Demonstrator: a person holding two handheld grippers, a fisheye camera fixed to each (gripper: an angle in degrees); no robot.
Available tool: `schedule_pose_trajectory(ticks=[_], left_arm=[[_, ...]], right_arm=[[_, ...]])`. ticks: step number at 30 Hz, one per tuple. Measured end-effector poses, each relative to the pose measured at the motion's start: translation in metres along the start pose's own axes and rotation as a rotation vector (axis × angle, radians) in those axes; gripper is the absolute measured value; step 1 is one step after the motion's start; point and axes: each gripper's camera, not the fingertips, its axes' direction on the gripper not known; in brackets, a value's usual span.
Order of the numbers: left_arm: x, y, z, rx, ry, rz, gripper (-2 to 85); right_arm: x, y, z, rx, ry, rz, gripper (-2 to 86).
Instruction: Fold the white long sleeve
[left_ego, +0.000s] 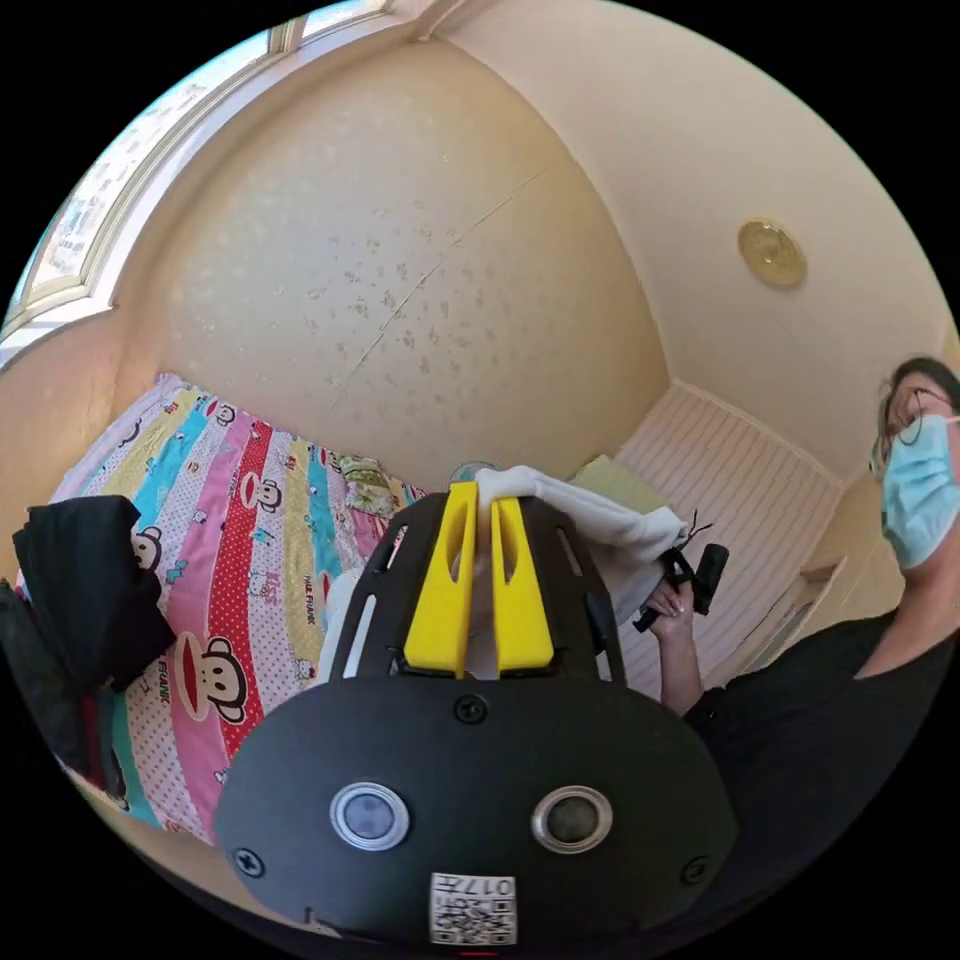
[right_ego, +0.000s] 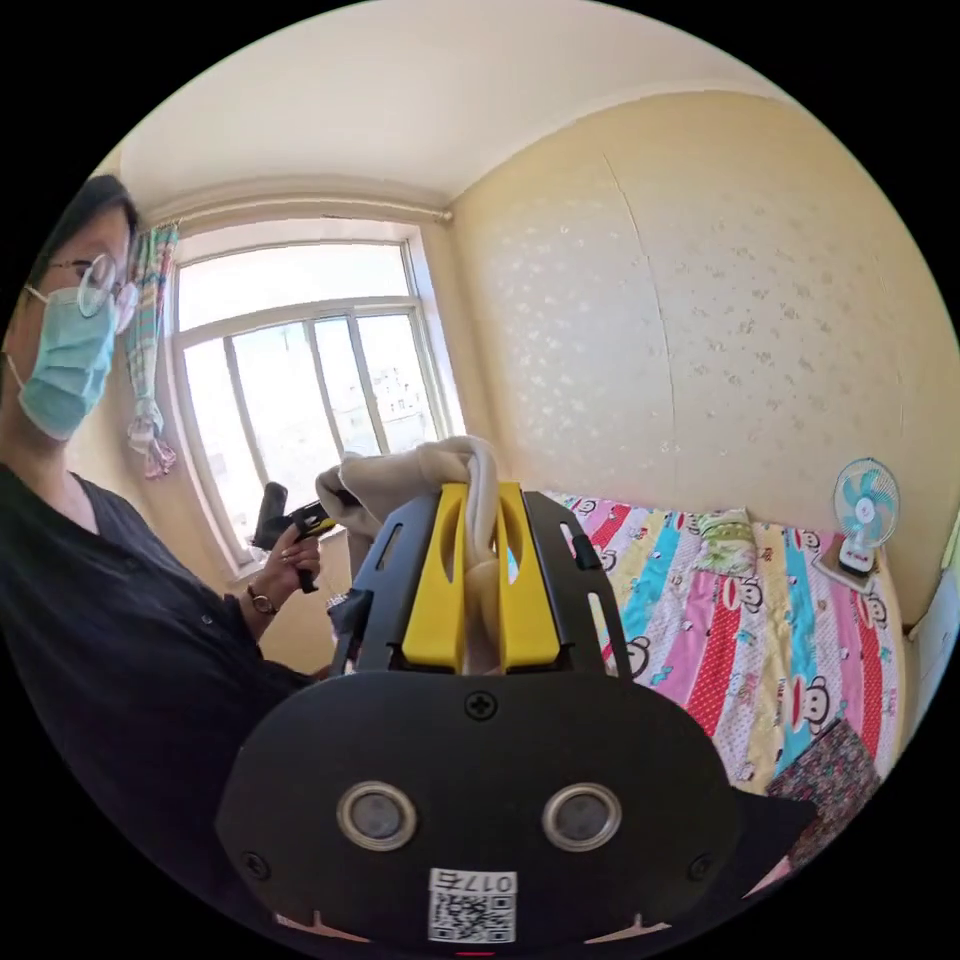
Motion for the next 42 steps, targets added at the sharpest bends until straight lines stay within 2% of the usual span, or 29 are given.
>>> schedule_pose_trajectory(ticks=[2, 6, 11, 14, 16, 17, 18, 19, 21, 23, 25, 28, 31, 34, 35, 37, 40, 41, 42], left_arm=[[0.024, -0.009, -0.022, 0.015, 0.027, 0.115, 0.3], [0.08, -0.052, -0.048, -0.003, -0.014, 0.313, 0.6], [0.081, -0.129, -0.012, -0.091, -0.092, 0.314, 1.8], [0.015, -0.175, 0.069, -0.213, -0.14, 0.215, 5.3], [-0.048, -0.192, 0.133, -0.326, -0.282, 0.096, 10.0], [-0.094, -0.194, 0.171, -0.444, -0.418, -0.008, 12.5], [-0.134, -0.189, 0.198, -0.568, -0.535, -0.098, 12.2], [-0.15, -0.183, 0.207, -0.62, -0.581, -0.123, 12.1], [-0.199, -0.14, 0.218, -0.77, -0.638, -0.218, 11.6], [-0.224, -0.097, 0.21, -0.845, -0.586, -0.294, 11.6], [-0.245, -0.048, 0.201, -0.939, -0.588, -0.353, 11.6], [-0.275, 0.025, 0.191, -1.143, -0.611, -0.457, 12.1], [-0.29, 0.068, 0.186, -1.239, -0.564, -0.529, 12.6], [-0.295, 0.1, 0.2, -1.362, -0.484, -0.518, 12.5], [-0.296, 0.112, 0.207, -1.411, -0.471, -0.493, 12.3], [-0.295, 0.112, 0.211, -1.399, -0.521, -0.439, 11.1], [-0.299, 0.096, 0.22, -1.485, -0.51, -0.396, 5.3], [-0.303, 0.08, 0.218, -1.495, -0.425, -0.398, 3.1], [-0.31, 0.056, 0.206, -1.415, -0.298, -0.429, 2.3]], right_arm=[[-0.002, 0.013, -0.023, 0.02, -0.016, 0.023, 5.3], [-0.026, -0.007, -0.069, 0.137, 0.003, -0.1, 5.3], [0.006, -0.071, -0.055, 0.075, 0.131, -0.132, 5.6], [0.098, -0.099, 0.024, -0.109, 0.196, -0.031, 7.0], [0.202, -0.095, 0.118, -0.32, 0.332, 0.122, 9.1], [0.226, -0.087, 0.141, -0.39, 0.369, 0.171, 8.9], [0.265, -0.066, 0.177, -0.537, 0.45, 0.258, 8.3], [0.288, -0.038, 0.2, -0.669, 0.534, 0.326, 8.2], [0.302, 0.012, 0.212, -0.792, 0.601, 0.381, 8.0], [0.303, 0.069, 0.208, -0.857, 0.548, 0.426, 7.9], [0.3, 0.16, 0.189, -0.982, 0.468, 0.526, 7.6], [0.291, 0.267, 0.138, -1.163, 0.494, 0.734, 6.8], [0.277, 0.327, 0.061, -1.174, 0.52, 1.035, 6.0], [0.266, 0.341, -0.008, -1.097, 0.565, 1.243, 5.4], [0.265, 0.34, -0.02, -1.087, 0.581, 1.271, 5.3], [0.264, 0.327, -0.053, -1.071, 0.647, 1.333, 5.1], [0.265, 0.303, -0.077, -1.066, 0.716, 1.362, 4.7], [0.264, 0.297, -0.081, -1.06, 0.726, 1.357, 4.7], [0.262, 0.288, -0.086, -1.052, 0.74, 1.336, 4.6]])
